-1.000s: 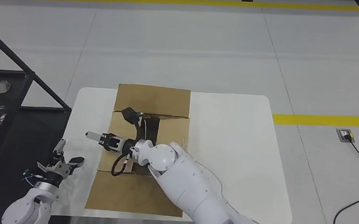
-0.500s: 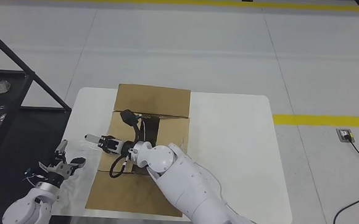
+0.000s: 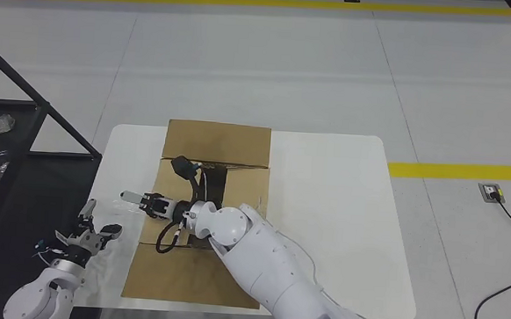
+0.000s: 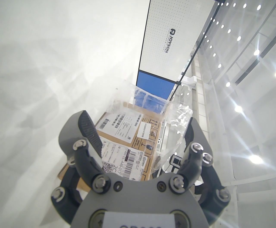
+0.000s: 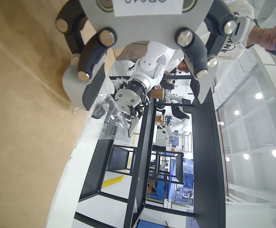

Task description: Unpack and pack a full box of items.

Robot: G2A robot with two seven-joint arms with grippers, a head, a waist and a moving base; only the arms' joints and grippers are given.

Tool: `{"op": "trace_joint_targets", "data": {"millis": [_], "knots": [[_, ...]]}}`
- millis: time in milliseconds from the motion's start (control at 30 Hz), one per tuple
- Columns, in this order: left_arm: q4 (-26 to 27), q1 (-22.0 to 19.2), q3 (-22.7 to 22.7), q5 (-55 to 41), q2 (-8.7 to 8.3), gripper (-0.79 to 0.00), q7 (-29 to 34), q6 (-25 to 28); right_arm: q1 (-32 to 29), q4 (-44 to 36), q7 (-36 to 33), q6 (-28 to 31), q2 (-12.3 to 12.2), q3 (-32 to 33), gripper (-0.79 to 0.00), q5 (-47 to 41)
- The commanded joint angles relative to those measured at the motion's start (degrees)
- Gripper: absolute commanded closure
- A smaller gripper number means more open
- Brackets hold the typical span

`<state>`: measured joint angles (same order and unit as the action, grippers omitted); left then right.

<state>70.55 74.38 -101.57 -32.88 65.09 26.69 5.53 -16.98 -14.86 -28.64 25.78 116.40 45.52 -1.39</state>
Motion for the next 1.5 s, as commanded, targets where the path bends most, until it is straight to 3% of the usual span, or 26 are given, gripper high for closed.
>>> {"op": "trace_joint_targets", "data": {"millis": [0, 533, 900, 1467], "knots": [[0.0, 0.0, 0.0, -0.01, 0.0, -0.785, -0.01, 0.0, 0.01, 0.0, 0.0, 0.02, 0.0, 0.0, -0.785, 0.0], [0.32, 0.13, 0.18, 0.42, 0.01, -0.785, -0.09, 0.09, -0.22, 0.79, -0.7, -1.29, 0.0, -0.19, -0.785, 0.31], [1.67, 1.52, -0.69, -2.79, 0.35, -0.785, -2.29, 1.93, -4.65, -7.03, 0.41, -3.59, -2.38, 0.6, -0.785, 2.82], [-0.04, 0.33, -1.89, -3.62, 0.27, -0.785, -2.9, 1.31, -7.94, -14.61, -1.14, -8.17, -4.62, 3.23, -0.785, 6.16]]}}
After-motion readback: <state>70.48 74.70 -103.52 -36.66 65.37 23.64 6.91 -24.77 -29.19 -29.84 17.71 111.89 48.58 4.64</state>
